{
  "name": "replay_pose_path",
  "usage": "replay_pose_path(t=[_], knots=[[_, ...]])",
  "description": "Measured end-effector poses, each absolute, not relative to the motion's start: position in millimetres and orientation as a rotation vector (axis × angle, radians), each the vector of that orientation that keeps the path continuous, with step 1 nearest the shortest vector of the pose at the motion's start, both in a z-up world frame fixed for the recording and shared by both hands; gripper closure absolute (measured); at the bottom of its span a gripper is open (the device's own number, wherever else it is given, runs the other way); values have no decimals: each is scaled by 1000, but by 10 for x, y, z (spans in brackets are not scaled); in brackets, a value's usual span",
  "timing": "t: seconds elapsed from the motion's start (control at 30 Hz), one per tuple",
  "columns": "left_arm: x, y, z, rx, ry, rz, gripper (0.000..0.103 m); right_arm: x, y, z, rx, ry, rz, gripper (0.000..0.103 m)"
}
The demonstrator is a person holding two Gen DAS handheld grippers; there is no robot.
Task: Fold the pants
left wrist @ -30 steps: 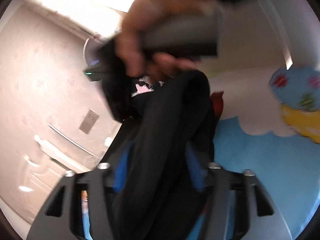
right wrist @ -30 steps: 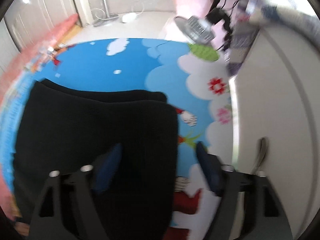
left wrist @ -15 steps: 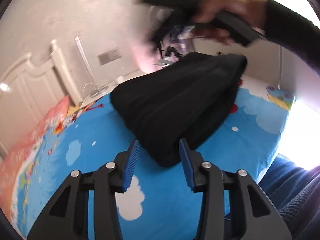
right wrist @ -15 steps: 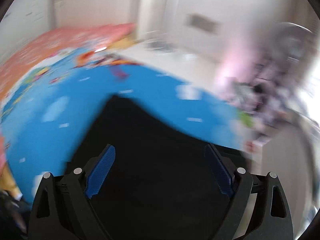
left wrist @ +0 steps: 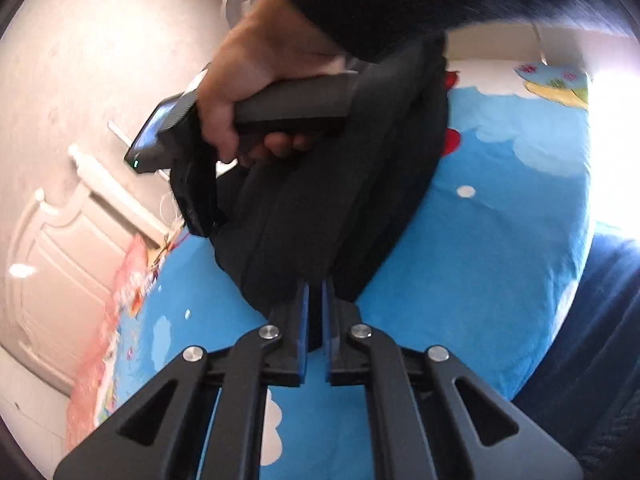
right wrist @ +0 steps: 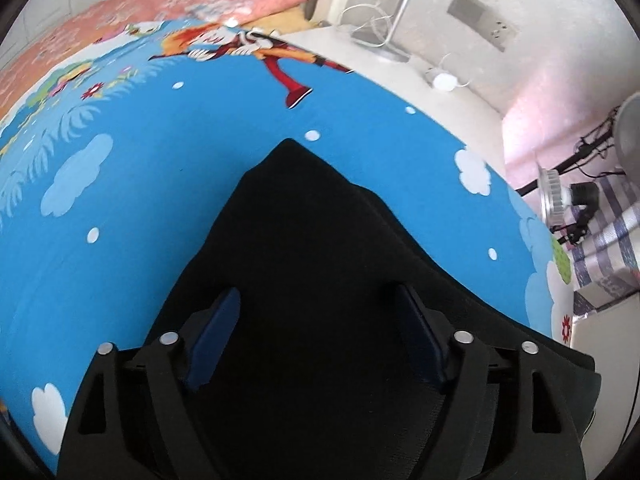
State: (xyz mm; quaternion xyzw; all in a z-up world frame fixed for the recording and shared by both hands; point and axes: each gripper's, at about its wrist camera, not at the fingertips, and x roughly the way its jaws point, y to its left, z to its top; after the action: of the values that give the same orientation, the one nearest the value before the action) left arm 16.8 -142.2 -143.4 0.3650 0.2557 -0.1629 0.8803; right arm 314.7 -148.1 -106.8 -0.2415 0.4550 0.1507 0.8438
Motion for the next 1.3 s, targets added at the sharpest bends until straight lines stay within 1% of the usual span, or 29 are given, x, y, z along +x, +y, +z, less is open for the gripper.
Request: replay_pose_path(t=[0.07, 0.13, 0.17, 0.23, 0.3, 0.33, 0.37, 0.4, 0.43, 0.47, 0.53, 0.57, 0.63, 0.67, 0.7, 0.73, 0.83, 0.87, 0.93, 0.97, 1.0, 1.07, 1.23, 1.3], knots=[[152, -1453, -1457, 784, 520, -328, 99, 3144, -1507, -1021, -483, 939, 332, 20], [159, -1445, -1454, 782, 525, -327, 98, 3098, -1664, -789, -382, 883, 338, 23], [156, -1445, -1451, 788, 523, -327, 98, 3053, -1835, -619, -315, 847, 307, 23], [147, -1418, -1433, 776, 530, -346, 97, 2958, -2113, -450, -247, 828, 257, 22], [116, -1317, -1338, 707, 556, -413, 97, 2769, -2406, -373, -276, 827, 172, 22], [105, -1232, -1243, 631, 585, -474, 97, 2622, -2563, -347, -302, 820, 121, 22], [104, -1146, -1145, 559, 589, -494, 92, 2527, -2652, -332, -295, 821, 111, 20], [136, -981, -999, 438, 582, -500, 89, 2425, -2724, -325, -271, 831, 121, 20], [224, -826, -903, 344, 591, -484, 87, 2310, -2760, -325, -242, 848, 143, 20], [443, -598, -837, 202, 644, -454, 86, 2230, -2729, -327, -235, 851, 157, 20], [891, -182, -873, -75, 736, -409, 86, 2074, -2574, -329, -231, 839, 192, 20], [1134, 4, -944, -191, 779, -371, 88, 1976, -2418, -347, -222, 835, 229, 20], [1549, 281, -1108, -432, 866, -399, 85, 1821, -2087, -426, -239, 826, 308, 20], [1756, 418, -1229, -611, 902, -446, 73, 1707, -1872, -505, -287, 814, 347, 20], [1969, 530, -1343, -772, 922, -464, 56, 1629, -1709, -579, -334, 801, 354, 20], [2108, 558, -1356, -802, 917, -459, 52, 1582, -1622, -643, -361, 798, 354, 20], [2676, 523, -1401, -850, 942, -467, 51, 1518, -1452, -883, -422, 828, 350, 22], [2855, 485, -1445, -867, 970, -486, 48, 1543, -1473, -926, -401, 849, 341, 22], [3221, 363, -1584, -876, 1059, -480, 52, 1614, -1545, -940, -350, 895, 356, 24], [3331, 277, -1611, -865, 1080, -501, 66, 1613, -1553, -931, -355, 899, 361, 25], [3438, 213, -1604, -831, 1100, -513, 72, 1619, -1550, -932, -359, 901, 365, 25], [3617, 130, -1569, -789, 1120, -498, 76, 1623, -1551, -940, -352, 905, 365, 25], [3831, 68, -1506, -696, 1143, -481, 77, 1603, -1551, -959, -323, 907, 372, 24], [3787, 116, -1541, -733, 1135, -480, 73, 1598, -1570, -962, -306, 902, 379, 23]])
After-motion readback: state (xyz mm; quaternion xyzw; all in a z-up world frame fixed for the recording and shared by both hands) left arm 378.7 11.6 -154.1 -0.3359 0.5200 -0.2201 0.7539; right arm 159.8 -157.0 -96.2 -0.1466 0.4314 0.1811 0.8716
